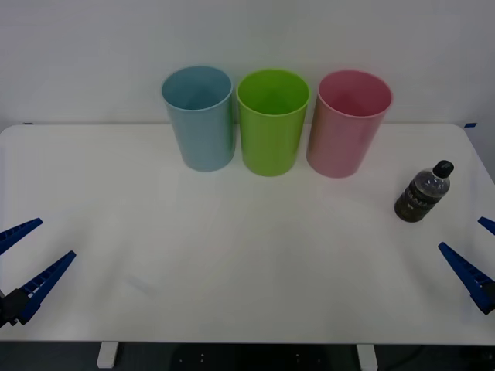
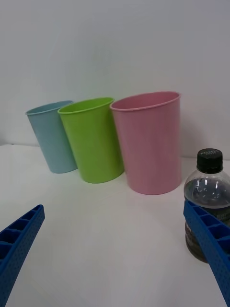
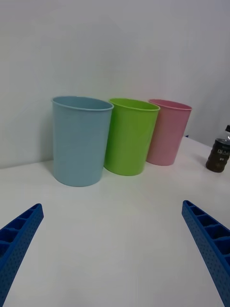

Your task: Grasp the object on the table and drop it into the matching bin: aluminum can to the light blue bin, PET bottle to the pink bin.

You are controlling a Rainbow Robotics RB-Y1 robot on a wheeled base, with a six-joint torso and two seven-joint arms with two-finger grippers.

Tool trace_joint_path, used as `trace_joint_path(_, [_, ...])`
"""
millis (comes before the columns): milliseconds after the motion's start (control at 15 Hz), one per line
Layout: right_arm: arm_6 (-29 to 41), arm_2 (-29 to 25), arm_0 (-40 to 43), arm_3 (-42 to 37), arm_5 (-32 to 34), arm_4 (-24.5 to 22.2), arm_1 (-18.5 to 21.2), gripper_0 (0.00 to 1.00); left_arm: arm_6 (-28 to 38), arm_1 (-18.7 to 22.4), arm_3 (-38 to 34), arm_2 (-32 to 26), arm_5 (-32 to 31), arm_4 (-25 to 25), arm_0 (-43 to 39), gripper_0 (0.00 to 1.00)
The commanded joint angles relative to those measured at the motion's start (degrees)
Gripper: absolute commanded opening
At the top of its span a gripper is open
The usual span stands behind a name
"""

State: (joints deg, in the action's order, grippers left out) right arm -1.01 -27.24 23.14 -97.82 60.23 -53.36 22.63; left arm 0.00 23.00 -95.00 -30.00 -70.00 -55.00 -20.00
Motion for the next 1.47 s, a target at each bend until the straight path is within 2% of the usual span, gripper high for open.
trace_joint_path(67, [-1.3, 1.2, 0.7, 0.0, -3.5, 0.0, 0.0, 1.00, 0.0, 0.0, 0.0, 0.0, 0.0, 0.0, 0.0, 1.00])
trace_joint_path(600, [-6.3, 2.9, 3.3, 0.0, -10.6, 1.5, 0.0, 1.00, 0.0, 0.0, 0.0, 0.0, 0.0, 0.0, 0.0, 1.00])
trace_joint_path(800, [-13.0, 3.9, 3.9, 0.0, -15.1, 2.0, 0.0, 1.00, 0.0, 0.0, 0.0, 0.0, 0.0, 0.0, 0.0, 1.00])
trace_joint_path(1000, [-15.3, 6.1, 4.1, 0.5, -19.5, 3.1, 0.0, 1.00, 0.0, 0.0, 0.0, 0.0, 0.0, 0.0, 0.0, 1.00])
trace_joint_path(1200, [-16.0, 6.3, 0.8, 6.2, -18.3, 3.3, -0.2, 1.00, 0.0, 0.0, 0.0, 0.0, 0.0, 0.0, 0.0, 1.00])
trace_joint_path(1467, [-17.4, 6.8, -2.4, 9.7, -18.7, 3.2, -1.0, 1.00, 0.0, 0.0, 0.0, 0.0, 0.0, 0.0, 0.0, 1.00])
